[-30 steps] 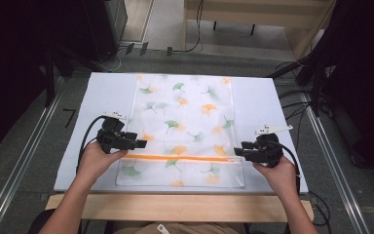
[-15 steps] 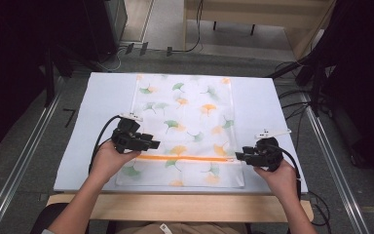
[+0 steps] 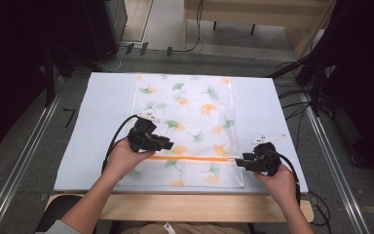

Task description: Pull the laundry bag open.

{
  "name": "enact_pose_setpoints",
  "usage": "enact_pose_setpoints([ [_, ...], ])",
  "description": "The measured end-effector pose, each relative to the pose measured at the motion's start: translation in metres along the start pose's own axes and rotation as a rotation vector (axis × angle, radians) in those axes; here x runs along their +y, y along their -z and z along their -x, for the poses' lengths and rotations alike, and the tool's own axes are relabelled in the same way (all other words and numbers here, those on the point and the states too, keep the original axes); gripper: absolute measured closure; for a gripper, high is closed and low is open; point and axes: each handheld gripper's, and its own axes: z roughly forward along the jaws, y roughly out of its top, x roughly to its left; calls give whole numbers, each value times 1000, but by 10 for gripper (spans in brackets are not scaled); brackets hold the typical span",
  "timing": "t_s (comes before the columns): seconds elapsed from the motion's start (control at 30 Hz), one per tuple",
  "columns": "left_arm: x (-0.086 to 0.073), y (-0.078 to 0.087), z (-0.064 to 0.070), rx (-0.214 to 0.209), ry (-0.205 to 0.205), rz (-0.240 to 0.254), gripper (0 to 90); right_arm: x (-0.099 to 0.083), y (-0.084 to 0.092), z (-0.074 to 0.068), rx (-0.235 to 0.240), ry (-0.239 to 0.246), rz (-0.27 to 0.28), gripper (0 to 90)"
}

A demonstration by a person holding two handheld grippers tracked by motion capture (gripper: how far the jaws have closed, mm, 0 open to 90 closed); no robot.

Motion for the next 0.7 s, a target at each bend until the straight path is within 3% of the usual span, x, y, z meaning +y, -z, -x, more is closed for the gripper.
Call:
enact_pose_setpoints([
  [0.23,2,-9,4,-7,-14,-12,676,-4,-2,0,-10,-10,-21,569],
  [0.37,0,-16,8,-34,5,-35,633,-5,-5,-1,-9,0,-24,565],
  [0.7,-1,-31,20,-28,-40,-46,554,-1,-11,-7,-35,33,-16,637],
])
